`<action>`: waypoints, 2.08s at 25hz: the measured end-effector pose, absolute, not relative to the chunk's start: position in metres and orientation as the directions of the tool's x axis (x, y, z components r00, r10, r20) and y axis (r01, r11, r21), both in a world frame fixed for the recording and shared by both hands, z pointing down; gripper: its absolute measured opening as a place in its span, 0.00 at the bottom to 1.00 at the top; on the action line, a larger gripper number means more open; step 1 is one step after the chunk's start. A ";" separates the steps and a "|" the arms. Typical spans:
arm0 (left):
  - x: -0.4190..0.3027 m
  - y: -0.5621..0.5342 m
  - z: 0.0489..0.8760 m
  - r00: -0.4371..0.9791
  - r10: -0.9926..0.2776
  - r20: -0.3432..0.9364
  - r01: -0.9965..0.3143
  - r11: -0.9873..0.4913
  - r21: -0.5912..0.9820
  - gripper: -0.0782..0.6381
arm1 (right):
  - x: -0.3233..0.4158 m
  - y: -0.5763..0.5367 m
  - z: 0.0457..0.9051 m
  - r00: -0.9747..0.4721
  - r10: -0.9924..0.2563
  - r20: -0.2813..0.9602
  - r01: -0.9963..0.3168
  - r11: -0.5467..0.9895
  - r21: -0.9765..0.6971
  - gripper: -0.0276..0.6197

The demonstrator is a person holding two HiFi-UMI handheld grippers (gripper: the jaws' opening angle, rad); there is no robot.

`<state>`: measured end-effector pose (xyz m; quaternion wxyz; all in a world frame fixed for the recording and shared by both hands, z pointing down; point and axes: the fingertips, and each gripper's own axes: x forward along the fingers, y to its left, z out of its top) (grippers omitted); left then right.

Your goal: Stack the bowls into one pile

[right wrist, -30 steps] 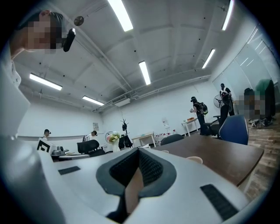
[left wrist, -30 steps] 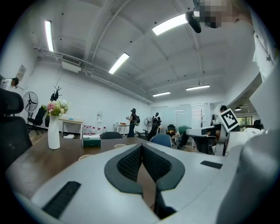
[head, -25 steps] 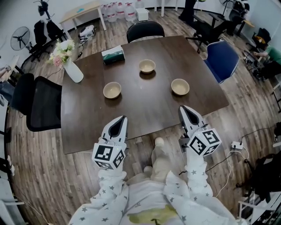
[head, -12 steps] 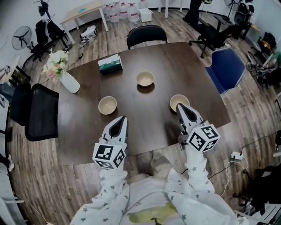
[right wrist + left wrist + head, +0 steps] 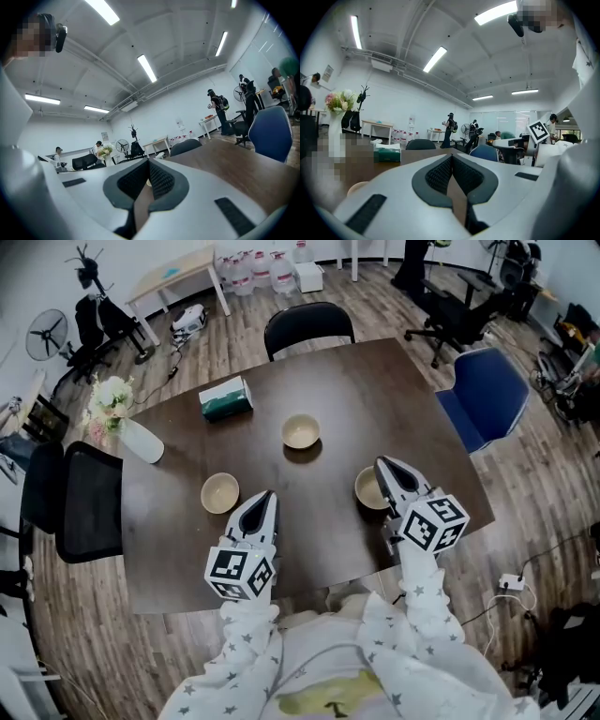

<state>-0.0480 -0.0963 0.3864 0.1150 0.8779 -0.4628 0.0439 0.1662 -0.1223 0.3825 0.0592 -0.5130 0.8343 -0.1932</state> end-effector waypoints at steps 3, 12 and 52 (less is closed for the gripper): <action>-0.036 -0.107 0.392 0.572 -0.797 0.193 -0.820 -0.547 0.170 0.15 | 0.174 -0.134 0.391 -0.472 -0.872 0.127 -0.836 0.397 -0.379 0.08; 0.002 -0.116 0.421 0.624 -0.729 0.280 -0.780 -0.599 0.180 0.14 | 0.202 -0.138 0.438 -0.421 -0.855 0.303 -0.869 0.285 -0.404 0.08; 0.066 -0.126 0.526 0.730 -0.499 0.467 -0.665 -0.674 0.321 0.15 | 0.236 -0.139 0.587 -0.230 -0.676 0.700 -0.951 0.005 -0.308 0.14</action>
